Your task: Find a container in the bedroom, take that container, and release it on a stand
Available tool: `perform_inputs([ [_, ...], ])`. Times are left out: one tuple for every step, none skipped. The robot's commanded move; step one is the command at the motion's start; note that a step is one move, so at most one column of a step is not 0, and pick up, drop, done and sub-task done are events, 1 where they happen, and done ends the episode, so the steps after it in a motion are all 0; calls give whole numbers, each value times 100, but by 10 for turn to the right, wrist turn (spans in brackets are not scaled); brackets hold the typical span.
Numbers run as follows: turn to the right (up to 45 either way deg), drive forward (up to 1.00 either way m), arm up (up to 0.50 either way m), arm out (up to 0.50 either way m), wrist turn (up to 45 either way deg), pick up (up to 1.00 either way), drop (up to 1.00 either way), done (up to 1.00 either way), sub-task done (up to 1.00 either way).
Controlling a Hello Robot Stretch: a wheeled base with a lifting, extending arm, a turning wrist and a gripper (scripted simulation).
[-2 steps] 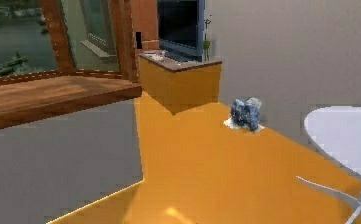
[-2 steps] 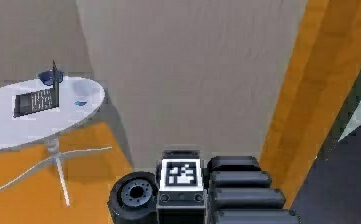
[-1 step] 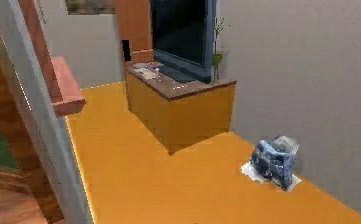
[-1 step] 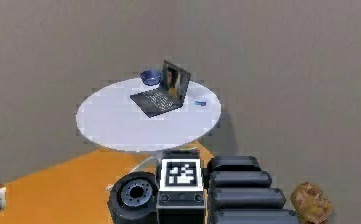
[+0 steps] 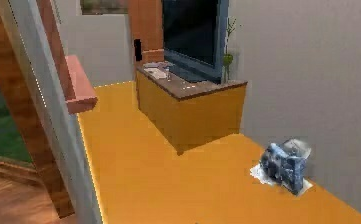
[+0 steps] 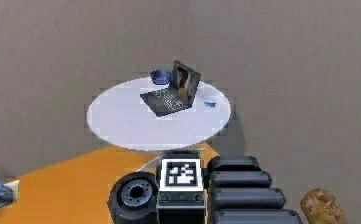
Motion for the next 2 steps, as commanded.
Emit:
perform_inputs([
  [450, 0, 0, 0, 0, 0, 0, 0, 0],
  [180, 0, 0, 0, 0, 0, 0, 0, 0],
])
